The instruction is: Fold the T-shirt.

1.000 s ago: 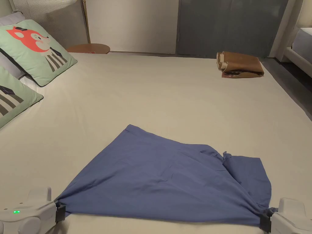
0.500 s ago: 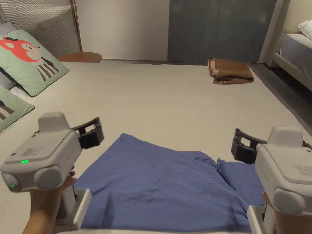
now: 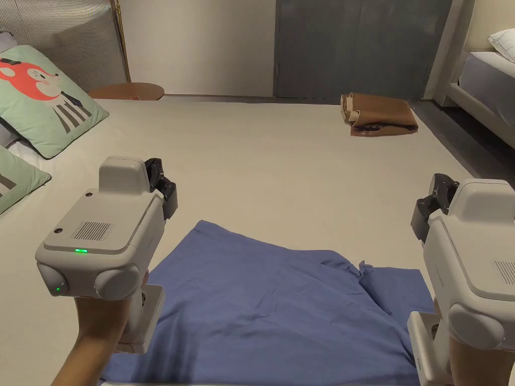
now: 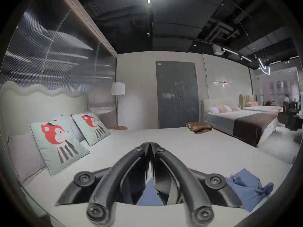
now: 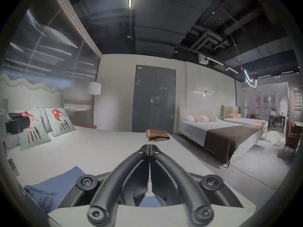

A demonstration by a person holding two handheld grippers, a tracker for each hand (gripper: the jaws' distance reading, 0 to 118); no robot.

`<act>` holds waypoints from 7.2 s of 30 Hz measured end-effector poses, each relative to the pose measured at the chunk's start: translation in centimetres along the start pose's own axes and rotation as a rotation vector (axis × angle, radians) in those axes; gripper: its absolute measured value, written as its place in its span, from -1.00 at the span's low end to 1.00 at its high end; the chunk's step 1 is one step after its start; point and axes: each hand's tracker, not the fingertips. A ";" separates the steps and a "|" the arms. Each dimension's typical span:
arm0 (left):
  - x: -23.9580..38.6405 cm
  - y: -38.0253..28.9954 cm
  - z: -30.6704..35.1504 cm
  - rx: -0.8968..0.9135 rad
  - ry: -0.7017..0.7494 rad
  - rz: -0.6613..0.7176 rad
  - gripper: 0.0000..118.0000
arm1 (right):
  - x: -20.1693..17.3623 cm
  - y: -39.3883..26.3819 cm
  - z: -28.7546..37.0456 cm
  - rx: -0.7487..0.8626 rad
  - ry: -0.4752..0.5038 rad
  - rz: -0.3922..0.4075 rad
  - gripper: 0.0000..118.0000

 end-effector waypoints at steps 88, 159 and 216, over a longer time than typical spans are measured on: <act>-2.6 -3.7 -18.6 -0.545 -0.191 -0.015 -0.97 | 7.0 -9.0 -10.6 -0.542 -0.111 0.183 -0.97; -9.1 -9.2 -19.0 -0.459 0.122 0.044 -0.97 | 1.8 -7.9 -21.3 -0.349 0.100 -0.085 -0.97; -3.5 -1.9 4.3 0.000 0.099 0.037 -1.00 | -3.6 -0.6 1.8 -0.105 0.108 0.048 -0.56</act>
